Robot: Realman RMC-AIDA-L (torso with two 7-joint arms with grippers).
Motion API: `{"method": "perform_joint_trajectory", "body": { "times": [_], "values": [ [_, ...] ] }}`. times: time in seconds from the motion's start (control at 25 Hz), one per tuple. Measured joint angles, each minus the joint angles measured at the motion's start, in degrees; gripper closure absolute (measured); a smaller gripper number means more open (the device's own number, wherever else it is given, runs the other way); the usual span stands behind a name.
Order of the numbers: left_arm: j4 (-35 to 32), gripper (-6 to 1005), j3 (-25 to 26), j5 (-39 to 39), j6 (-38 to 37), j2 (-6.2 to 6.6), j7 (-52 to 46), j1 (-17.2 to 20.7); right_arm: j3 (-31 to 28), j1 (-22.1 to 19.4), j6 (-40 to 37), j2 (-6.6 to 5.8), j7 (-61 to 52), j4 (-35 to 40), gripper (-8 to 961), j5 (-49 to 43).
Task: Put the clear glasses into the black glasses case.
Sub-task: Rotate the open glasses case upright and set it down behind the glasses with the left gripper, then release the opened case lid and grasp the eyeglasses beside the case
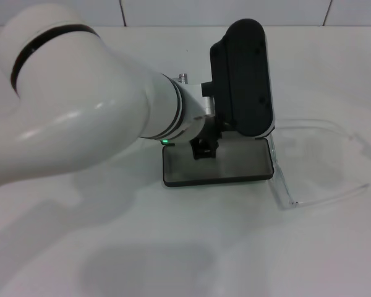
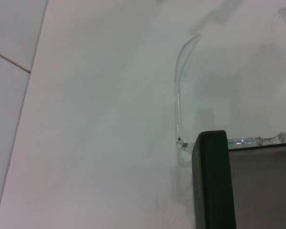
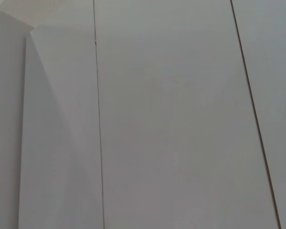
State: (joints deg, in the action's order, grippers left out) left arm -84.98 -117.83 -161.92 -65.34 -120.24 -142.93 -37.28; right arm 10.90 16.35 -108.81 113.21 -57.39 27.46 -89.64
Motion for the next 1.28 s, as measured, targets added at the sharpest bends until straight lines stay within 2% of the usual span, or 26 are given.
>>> {"method": "perform_joint_trajectory", "body": {
  "times": [0.84, 0.92, 1.04, 1.28],
  "values": [
    [1.9, 640, -2.9, 0.1, 3.2, -0.18, 1.1, 0.0, 0.0, -0.4, -0.1, -0.01, 0.1, 0.1, 102, 0.0],
    [1.7, 635, -2.9, 0.1, 3.2, -0.18, 1.1, 0.1, 0.0, -0.5, -0.1, -0.01, 0.2, 0.0, 102, 0.0],
    [1.4, 552, -2.9, 0.1, 3.2, -0.17, 1.0, 0.1, 0.0, -0.6, -0.2, -0.01, 0.4, 0.1, 102, 0.0],
    [-2.4, 544, -2.3, 0.1, 1.2, 0.01, 1.0, 0.3, 0.3, -0.6, 0.8, 0.03, 1.0, 0.0, 102, -0.4]
  ]
}}
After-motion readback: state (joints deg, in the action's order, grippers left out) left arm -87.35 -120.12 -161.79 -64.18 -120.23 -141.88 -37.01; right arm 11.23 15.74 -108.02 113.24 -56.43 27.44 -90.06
